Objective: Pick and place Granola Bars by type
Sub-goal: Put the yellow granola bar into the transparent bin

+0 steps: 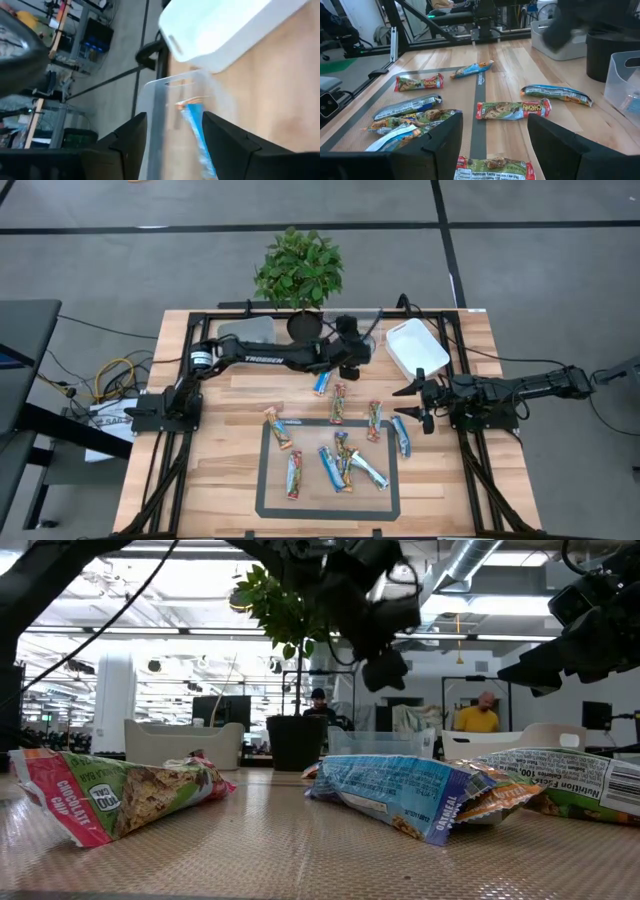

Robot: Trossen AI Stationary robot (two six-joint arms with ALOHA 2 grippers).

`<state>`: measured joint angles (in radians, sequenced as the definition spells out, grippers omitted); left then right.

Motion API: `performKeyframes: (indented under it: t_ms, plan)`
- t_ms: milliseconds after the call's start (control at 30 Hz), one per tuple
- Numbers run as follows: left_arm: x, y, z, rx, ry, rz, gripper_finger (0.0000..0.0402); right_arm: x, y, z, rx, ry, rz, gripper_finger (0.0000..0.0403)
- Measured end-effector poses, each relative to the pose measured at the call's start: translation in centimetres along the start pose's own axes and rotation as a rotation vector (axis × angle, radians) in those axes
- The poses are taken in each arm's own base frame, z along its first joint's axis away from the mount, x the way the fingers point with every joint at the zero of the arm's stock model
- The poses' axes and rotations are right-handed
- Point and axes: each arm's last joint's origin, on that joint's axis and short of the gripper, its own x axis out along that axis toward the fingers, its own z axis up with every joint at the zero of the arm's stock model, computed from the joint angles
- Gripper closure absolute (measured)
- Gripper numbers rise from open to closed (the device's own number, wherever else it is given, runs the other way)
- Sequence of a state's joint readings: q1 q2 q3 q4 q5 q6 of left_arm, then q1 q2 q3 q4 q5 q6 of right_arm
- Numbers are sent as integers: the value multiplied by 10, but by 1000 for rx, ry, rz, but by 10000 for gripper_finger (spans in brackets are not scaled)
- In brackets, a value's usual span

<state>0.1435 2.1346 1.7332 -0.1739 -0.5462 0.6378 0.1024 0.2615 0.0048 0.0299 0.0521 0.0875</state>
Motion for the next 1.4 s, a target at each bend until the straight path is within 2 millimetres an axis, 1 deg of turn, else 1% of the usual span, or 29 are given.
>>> performKeyframes:
  t_ms: [133, 267, 367, 467, 633, 833, 967, 1200, 1400]
  plan:
    - [-28, -14, 12, -44, 30, -32, 222, 0, 0, 0, 0, 0, 0, 184]
    - [-54, -27, 14, -110, 97, -109, 223, 0, 0, 0, 0, 0, 0, 184]
    - [-64, -38, 8, -156, 187, -154, 223, 0, 0, 0, 0, 0, 0, 184]
    - [-69, -44, 1, -225, 270, -178, 223, 0, 0, 0, 0, 0, 0, 184]
    - [-68, -53, -13, -345, 366, -195, 223, 0, 0, 0, 0, 0, 0, 184]
    - [-59, -61, -33, -564, 451, -143, 223, 0, 0, 0, 0, 0, 0, 184]
    - [-55, -67, -41, -716, 467, -95, 223, 0, 0, 0, 0, 0, 0, 184]
    - [-47, -74, -54, -839, 481, -63, 223, 0, 0, 0, 0, 0, 0, 184]
    - [-39, -80, -67, -907, 493, -101, 223, 0, 0, 0, 0, 0, 0, 184]
